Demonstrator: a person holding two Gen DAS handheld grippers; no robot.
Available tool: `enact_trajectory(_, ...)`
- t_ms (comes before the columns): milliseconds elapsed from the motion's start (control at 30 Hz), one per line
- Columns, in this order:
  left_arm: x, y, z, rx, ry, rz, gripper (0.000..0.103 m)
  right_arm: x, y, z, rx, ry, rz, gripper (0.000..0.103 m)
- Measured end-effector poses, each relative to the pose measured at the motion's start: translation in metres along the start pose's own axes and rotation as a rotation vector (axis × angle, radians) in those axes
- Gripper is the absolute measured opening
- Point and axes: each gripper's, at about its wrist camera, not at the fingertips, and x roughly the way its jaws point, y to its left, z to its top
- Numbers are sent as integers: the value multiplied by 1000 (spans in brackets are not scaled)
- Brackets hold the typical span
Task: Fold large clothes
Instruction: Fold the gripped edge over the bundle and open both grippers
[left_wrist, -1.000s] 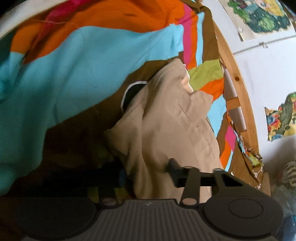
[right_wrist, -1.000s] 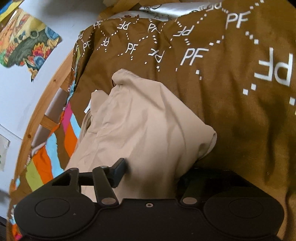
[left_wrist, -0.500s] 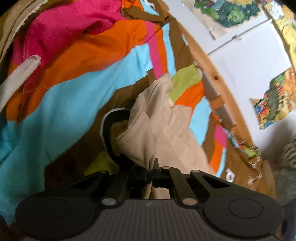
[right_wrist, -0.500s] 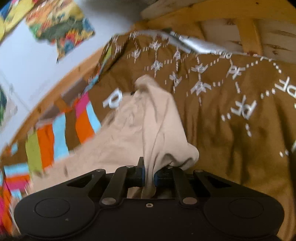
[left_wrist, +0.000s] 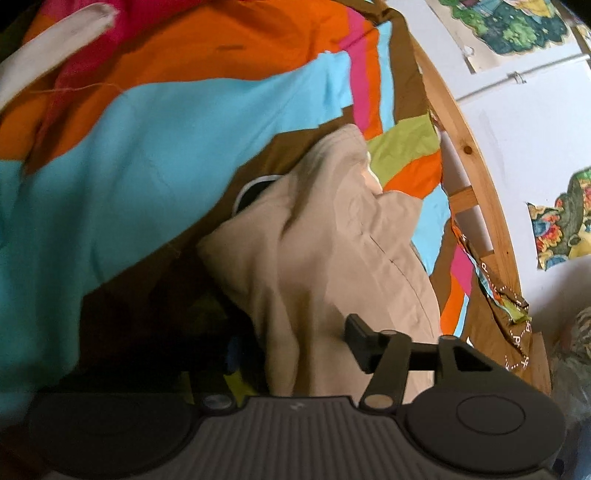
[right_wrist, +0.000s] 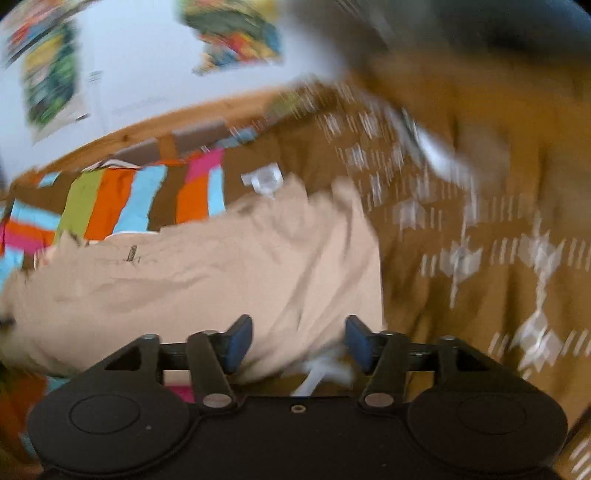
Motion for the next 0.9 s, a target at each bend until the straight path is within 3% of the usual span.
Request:
enact_trajectory(67, 2, -3, -1, 20, 1, 1, 69, 6, 16, 6, -116, -43, 43, 76)
enact_trajectory(133, 4, -5, -1, 34, 3, 1, 71, 21, 40, 11, -221, -79, 122, 77)
enact_trajectory(233, 5, -7, 0, 47, 7, -1, 73, 54, 83, 16, -342, -118, 170, 82)
enact_trajectory(333, 6, -8, 0, 60, 12, -12, 78, 88, 126, 13, -462, -108, 153, 88)
enact_trajectory(433, 8, -10, -2, 88, 17, -33, 86, 107, 152, 8, -547, -170, 137, 100)
enact_trajectory(533, 10, -14, -4, 137, 20, -26, 89, 131, 163, 11, -604, -213, 145, 102)
enact_trajectory(667, 13, -21, -7, 197, 22, -17, 94, 172, 155, 29, -537, -113, 89, 102)
enact_trajectory(733, 15, -22, -8, 216, 21, -15, 95, 182, 146, 31, -471, -72, 111, 102)
enact_trajectory(900, 17, -21, -9, 223, 22, -17, 97, 179, 145, 16, -483, -134, 91, 102)
